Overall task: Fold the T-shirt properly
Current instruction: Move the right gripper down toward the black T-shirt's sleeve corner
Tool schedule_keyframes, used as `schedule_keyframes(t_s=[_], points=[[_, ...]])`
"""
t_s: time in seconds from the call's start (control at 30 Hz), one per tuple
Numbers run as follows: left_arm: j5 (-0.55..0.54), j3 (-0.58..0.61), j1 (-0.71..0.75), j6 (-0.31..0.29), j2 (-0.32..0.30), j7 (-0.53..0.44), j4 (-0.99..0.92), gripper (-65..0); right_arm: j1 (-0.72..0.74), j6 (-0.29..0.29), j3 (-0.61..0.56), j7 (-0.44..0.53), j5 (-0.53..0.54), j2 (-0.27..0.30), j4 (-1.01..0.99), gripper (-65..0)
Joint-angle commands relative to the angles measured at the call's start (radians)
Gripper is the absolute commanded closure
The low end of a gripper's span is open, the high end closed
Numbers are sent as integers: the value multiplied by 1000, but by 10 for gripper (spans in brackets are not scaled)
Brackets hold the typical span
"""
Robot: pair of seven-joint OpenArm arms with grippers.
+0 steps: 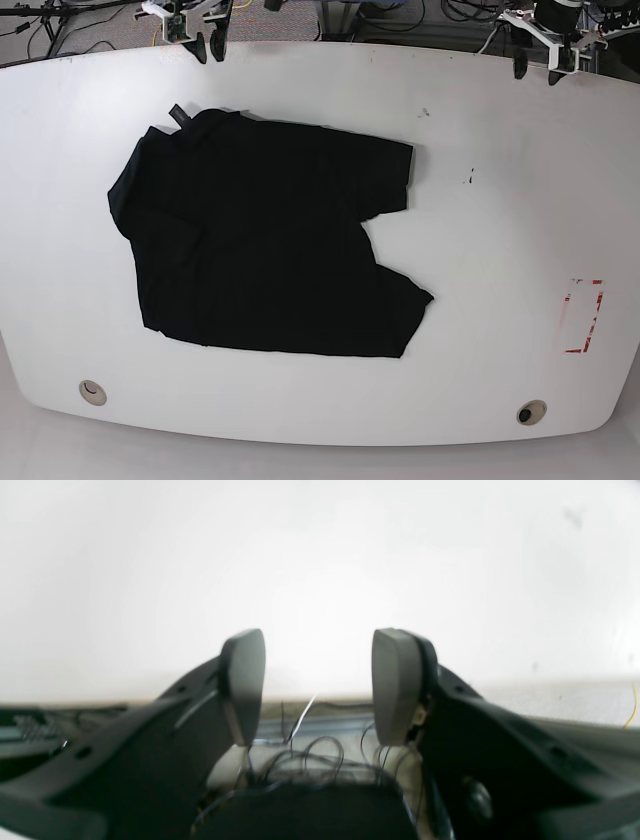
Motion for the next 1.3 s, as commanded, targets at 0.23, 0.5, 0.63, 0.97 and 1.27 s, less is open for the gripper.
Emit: schedule_keyframes(t_s=[0.23, 0.5, 0.63, 0.97, 1.27], points=[[-3, 47, -58, -1, -29, -24, -1, -316, 101, 6, 4, 12, 0, 5, 13, -143], [11, 87, -109, 0, -35, -28, -1, -322, 187, 9, 4, -9, 3, 8, 11, -155], [12, 102, -141, -2, -29, -22, 10, -325, 232, 10, 7, -50, 2, 10, 12, -151], [17, 106, -191, -1, -10, -29, 11, -340, 361, 10, 9, -187, 1, 33, 11, -158], [14, 89, -180, -3, -3, -37, 41, -360, 434, 7, 6, -271, 6, 55, 1, -264]])
